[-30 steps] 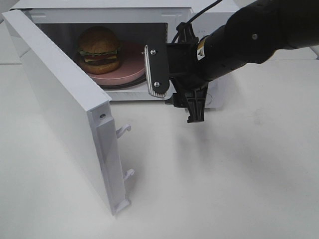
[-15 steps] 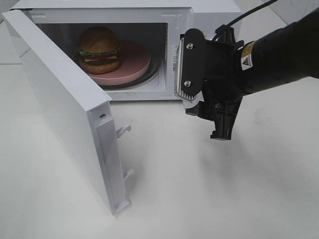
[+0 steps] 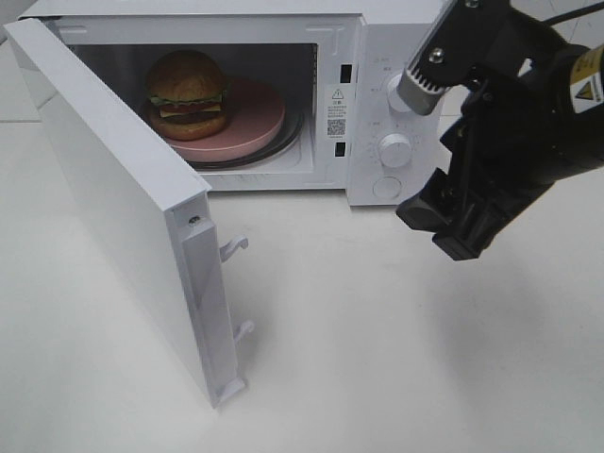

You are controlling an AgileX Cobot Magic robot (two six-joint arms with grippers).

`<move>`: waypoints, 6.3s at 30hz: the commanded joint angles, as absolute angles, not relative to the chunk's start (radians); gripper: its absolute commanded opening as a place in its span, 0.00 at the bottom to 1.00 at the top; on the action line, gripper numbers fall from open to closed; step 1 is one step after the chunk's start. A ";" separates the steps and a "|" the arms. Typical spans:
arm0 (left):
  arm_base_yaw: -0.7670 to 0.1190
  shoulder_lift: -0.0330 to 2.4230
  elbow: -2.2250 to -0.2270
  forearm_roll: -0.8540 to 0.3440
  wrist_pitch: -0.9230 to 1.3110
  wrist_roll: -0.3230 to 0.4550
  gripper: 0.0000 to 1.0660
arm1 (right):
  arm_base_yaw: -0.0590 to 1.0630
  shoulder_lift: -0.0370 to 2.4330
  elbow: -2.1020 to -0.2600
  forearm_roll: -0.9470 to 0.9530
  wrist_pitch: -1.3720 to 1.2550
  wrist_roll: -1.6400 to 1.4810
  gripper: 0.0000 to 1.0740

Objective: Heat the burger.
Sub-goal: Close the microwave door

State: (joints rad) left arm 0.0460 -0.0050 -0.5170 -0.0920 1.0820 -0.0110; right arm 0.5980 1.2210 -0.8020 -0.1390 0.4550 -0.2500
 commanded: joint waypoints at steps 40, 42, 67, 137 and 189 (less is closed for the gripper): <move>0.048 -0.021 -0.515 -0.096 1.069 -0.009 0.92 | 0.441 0.489 -0.652 -0.111 1.146 0.115 0.71; 0.048 -0.021 -0.515 -0.096 1.069 -0.009 0.92 | 0.413 0.471 -0.640 -0.111 1.143 0.114 0.71; 0.048 -0.021 -0.515 -0.096 1.069 -0.009 0.92 | 0.033 -0.036 -0.497 0.017 0.997 0.054 0.70; 0.048 0.147 -0.554 -0.097 0.921 -0.010 0.65 | 0.023 -0.034 -0.497 0.018 0.997 0.055 0.70; 0.039 1.169 -0.179 0.406 -0.700 -0.302 0.00 | 0.023 -0.034 -0.497 0.018 0.997 0.055 0.70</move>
